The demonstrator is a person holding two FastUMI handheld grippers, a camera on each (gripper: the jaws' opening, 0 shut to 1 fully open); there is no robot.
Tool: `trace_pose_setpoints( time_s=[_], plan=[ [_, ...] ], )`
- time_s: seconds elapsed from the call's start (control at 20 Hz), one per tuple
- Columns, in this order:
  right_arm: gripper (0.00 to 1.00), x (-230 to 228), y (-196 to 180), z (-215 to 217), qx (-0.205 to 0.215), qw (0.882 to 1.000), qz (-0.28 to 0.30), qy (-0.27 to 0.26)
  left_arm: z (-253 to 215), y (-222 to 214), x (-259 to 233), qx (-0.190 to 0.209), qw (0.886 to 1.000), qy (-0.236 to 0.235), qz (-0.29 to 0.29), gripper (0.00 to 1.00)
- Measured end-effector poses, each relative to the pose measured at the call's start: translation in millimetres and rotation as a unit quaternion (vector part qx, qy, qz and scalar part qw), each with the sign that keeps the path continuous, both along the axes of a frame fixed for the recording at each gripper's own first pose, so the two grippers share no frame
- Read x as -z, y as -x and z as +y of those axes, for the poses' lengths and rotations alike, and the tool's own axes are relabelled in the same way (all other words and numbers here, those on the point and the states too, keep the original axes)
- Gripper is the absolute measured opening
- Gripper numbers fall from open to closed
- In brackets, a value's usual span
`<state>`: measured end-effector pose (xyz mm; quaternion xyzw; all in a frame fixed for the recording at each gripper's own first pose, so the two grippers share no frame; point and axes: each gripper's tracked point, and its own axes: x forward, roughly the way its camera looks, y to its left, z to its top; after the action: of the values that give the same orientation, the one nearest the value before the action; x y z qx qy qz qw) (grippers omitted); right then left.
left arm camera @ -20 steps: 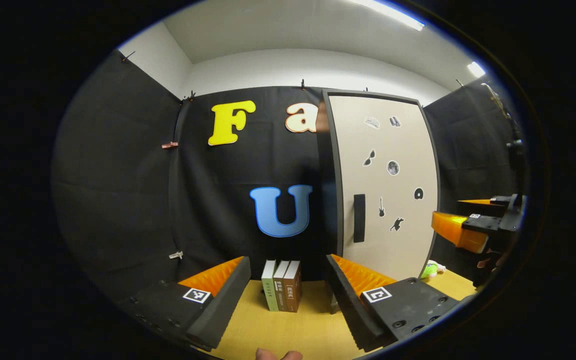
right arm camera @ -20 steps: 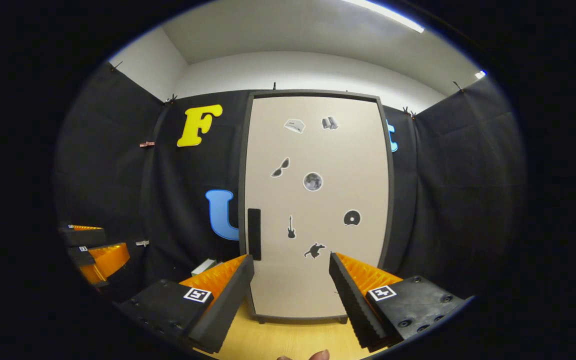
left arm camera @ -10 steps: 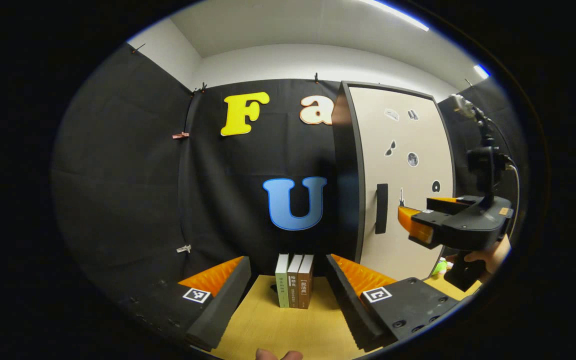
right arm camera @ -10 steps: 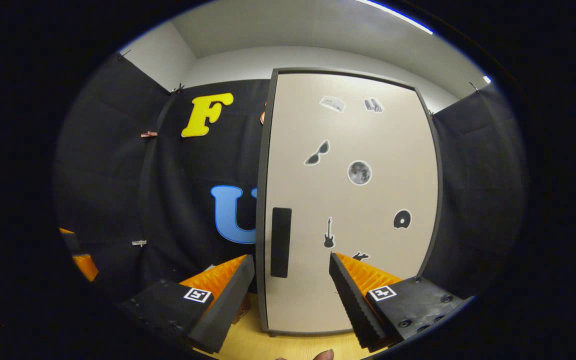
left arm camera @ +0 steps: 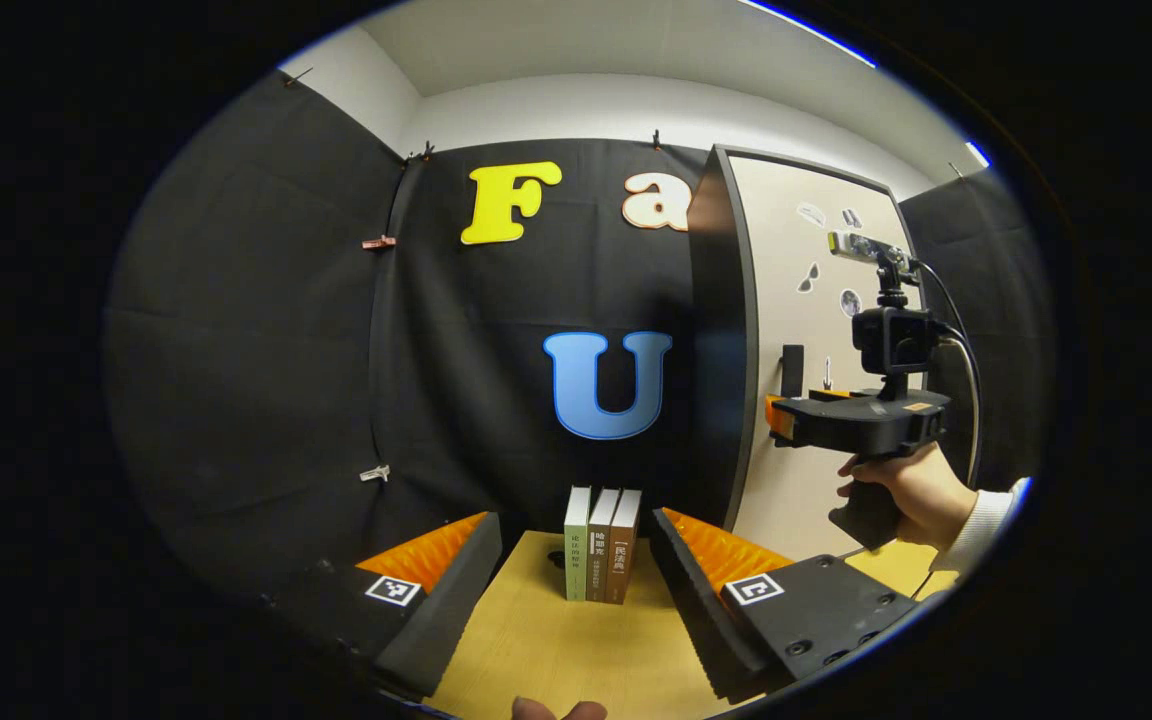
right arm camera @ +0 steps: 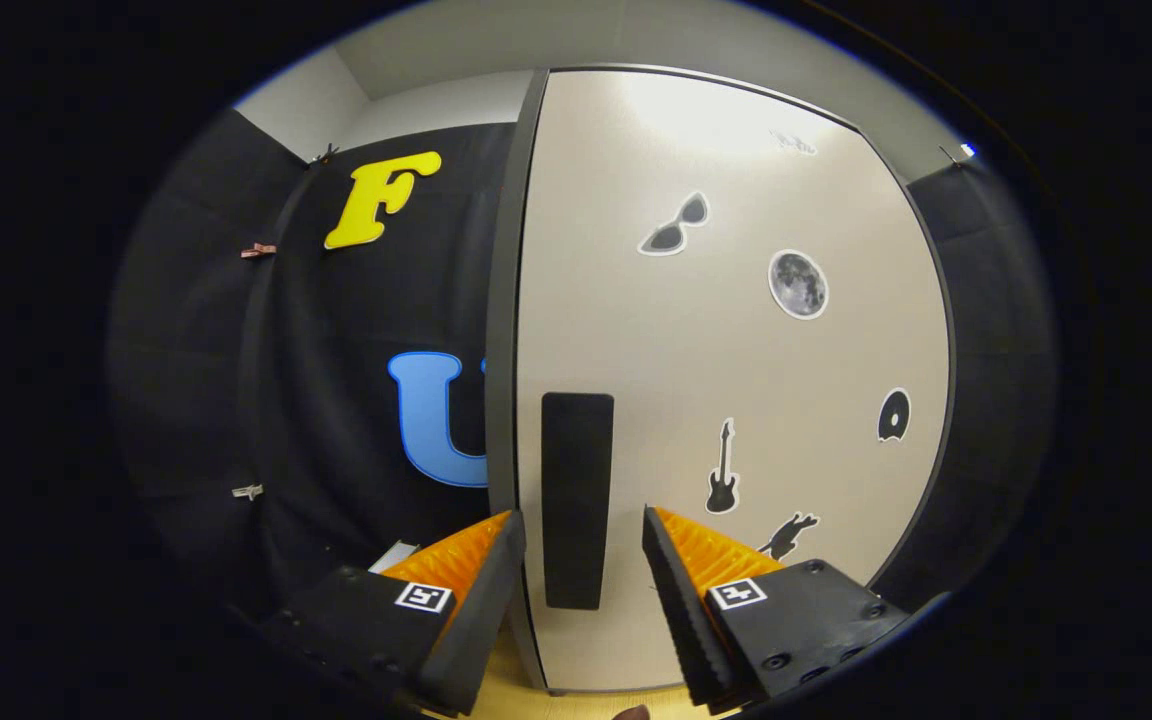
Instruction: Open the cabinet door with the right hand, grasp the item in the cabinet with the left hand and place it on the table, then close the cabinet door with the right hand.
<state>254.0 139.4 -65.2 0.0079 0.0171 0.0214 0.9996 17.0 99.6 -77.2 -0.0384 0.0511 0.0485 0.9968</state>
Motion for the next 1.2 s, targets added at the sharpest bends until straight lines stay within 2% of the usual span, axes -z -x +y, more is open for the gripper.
trace_pose_setpoints(
  time_s=[0.05,0.15,0.2,0.25,0.3,0.4,0.45,0.5,0.75,1.2],
  plan=[
    [0.69,2,-5,-2,0.006,1.0,0.004,0.003,2,-1,1,-0.001,1.0,0.0,0.002,0.94],
    [0.57,10,-12,3,0.005,1.0,0.012,-0.008,5,-2,6,-0.001,1.0,0.003,0.006,0.95],
    [0.58,9,-8,6,0.006,1.0,0.016,-0.012,6,-3,5,-0.002,1.0,0.002,0.007,0.95],
    [0.36,5,-5,5,0.009,1.0,0.011,-0.008,7,-3,5,-0.002,1.0,0.002,0.007,0.95],
    [0.36,8,-9,5,0.011,1.0,0.012,-0.003,6,-2,4,0.0,1.0,0.002,0.007,0.95],
    [0.24,9,-8,6,0.009,1.0,0.019,-0.002,3,1,3,0.004,1.0,0.005,0.005,0.95],
    [0.23,11,-7,6,0.004,1.0,0.027,-0.007,3,2,4,0.004,1.0,0.006,0.005,0.95],
    [0.17,9,-6,6,0.001,1.0,0.029,-0.012,3,3,4,0.005,1.0,0.007,0.004,0.95],
    [0.17,7,15,4,-0.014,0.999,0.031,-0.012,1,5,2,0.006,1.0,0.0,0.001,0.95],
    [0.17,2,99,-23,-0.051,0.997,0.049,-0.03,-19,37,-6,-0.005,1.0,0.003,-0.007,0.95]
  ],
)
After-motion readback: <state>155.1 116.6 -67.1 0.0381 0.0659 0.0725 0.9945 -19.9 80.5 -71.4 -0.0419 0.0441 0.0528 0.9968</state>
